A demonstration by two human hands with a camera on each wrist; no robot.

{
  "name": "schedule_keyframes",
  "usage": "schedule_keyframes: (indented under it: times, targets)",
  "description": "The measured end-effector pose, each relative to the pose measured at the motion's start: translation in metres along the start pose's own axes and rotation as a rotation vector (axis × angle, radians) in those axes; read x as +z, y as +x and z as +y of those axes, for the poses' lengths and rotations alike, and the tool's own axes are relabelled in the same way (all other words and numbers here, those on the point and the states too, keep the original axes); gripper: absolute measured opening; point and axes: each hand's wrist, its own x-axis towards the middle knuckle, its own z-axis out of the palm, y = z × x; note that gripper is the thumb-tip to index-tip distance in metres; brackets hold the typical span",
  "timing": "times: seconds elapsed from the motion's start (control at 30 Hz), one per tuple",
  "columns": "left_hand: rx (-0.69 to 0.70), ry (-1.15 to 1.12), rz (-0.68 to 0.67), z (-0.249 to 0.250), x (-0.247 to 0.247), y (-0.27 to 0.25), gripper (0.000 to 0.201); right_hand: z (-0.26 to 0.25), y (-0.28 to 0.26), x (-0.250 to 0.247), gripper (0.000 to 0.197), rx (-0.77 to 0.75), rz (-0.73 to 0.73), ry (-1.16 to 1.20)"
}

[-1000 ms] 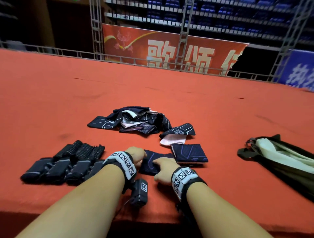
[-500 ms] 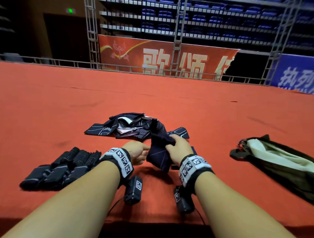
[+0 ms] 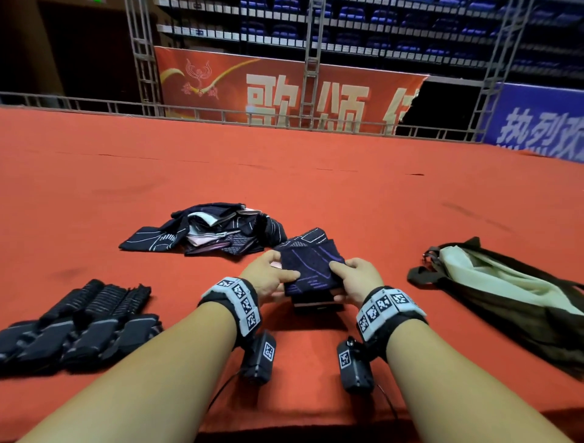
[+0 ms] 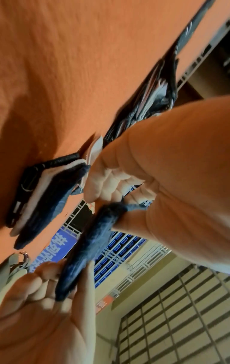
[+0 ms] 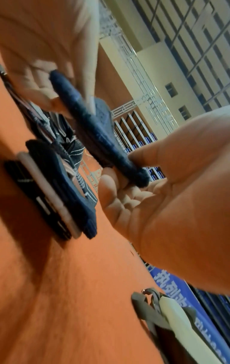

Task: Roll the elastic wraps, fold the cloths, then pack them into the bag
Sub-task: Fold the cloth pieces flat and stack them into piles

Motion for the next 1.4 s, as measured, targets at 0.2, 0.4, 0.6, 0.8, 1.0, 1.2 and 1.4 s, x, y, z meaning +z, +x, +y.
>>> schedule_keyframes:
  times: [0.2, 0.4, 0.6, 0.8, 1.0, 1.2, 1.4]
  targets:
    - [0.107, 0.166, 0.096, -0.003, 0.013, 0.028, 0.033, 0.019, 0.030, -0.007, 0.011, -0.038, 0.072, -0.239]
    - [0.041, 0.906, 0.247, -0.022, 0.007, 0.047, 0.022, 0.036, 0.055, -0.009, 0.034, 0.052, -0.015, -0.814]
    - [0.448, 1.229, 0.168, -0.029, 0.026, 0.055, 0.049, 0.043, 0.068, 0.001, 0.034, -0.041, -0.132, -0.805]
    - [0.386, 1.537, -0.090, -0.046, 0.040, 0.056, 0.056, 0.052, 0.066, 0.009, 0.062, -0.059, -0.189, -0.796]
    - [0.162, 1.476, -0.142, -0.054, 0.042, 0.057, 0.063, 0.072, 0.073, 0.017, 0.067, 0.068, -0.212, -0.925]
    - [0.048, 1.434, -0.194, -0.049, 0.043, 0.062, 0.064, 0.073, 0.081, 0.023, 0.071, 0.110, -0.197, -0.987]
    - [0.019, 1.404, -0.227, -0.051, 0.041, 0.063, 0.065, 0.074, 0.080, 0.023, 0.071, 0.127, -0.206, -0.979]
